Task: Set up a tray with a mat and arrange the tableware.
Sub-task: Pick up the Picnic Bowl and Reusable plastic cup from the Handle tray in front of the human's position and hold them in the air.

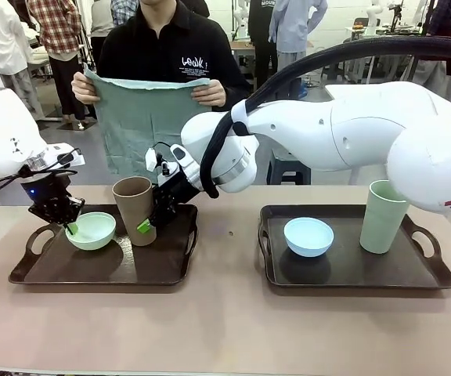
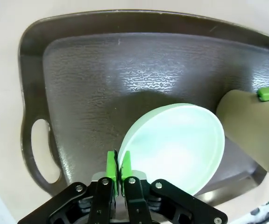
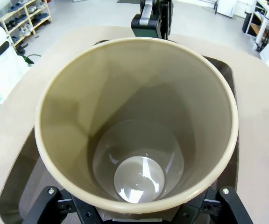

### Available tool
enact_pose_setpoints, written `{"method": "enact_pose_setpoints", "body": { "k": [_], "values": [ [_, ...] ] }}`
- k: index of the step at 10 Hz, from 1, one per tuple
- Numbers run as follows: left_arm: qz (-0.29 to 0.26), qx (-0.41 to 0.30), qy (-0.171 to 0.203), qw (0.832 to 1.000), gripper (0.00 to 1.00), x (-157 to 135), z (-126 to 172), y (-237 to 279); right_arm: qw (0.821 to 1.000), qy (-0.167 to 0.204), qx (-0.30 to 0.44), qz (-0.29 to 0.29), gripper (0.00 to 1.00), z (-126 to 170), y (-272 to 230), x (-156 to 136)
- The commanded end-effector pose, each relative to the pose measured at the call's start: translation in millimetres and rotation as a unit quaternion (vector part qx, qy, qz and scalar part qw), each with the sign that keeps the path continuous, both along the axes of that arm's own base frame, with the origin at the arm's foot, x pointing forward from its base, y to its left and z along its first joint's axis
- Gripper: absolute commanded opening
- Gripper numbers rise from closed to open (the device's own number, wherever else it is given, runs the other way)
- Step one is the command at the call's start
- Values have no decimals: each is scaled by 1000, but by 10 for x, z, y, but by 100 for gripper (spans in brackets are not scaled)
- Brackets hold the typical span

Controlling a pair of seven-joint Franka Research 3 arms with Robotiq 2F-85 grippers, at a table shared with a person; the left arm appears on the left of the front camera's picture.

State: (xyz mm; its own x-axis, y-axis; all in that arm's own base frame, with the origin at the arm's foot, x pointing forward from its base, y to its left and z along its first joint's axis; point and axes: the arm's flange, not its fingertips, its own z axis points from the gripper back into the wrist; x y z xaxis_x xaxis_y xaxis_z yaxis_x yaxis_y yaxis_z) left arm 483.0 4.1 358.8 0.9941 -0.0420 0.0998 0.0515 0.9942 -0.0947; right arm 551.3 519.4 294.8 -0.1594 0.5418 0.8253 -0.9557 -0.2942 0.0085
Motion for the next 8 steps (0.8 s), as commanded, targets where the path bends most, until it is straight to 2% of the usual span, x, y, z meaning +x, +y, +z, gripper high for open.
{"method": "enact_pose_setpoints", "body": {
  "k": [1, 3, 4, 6, 8],
  "values": [
    [-19, 6, 0, 1000, 0, -159, 214, 6, 1000, -1, 15, 6, 0, 17, 20, 30],
    [-31, 10, -8, 999, 0, -395, 705, 17, 999, -4, 41, -31, 0, 345, -119, -62],
    [-27, 11, -20, 999, 0, -511, 1035, 30, 997, -22, 44, -52, 0, 624, -203, -186],
    [-23, 8, -66, 998, 0, -711, 1707, 107, 994, -85, 31, -68, 0, 1196, -249, -535],
    [-23, 9, -98, 995, 0, -885, 2157, 146, 989, -125, 21, -74, 0, 1627, -188, -801]
  ]
}}
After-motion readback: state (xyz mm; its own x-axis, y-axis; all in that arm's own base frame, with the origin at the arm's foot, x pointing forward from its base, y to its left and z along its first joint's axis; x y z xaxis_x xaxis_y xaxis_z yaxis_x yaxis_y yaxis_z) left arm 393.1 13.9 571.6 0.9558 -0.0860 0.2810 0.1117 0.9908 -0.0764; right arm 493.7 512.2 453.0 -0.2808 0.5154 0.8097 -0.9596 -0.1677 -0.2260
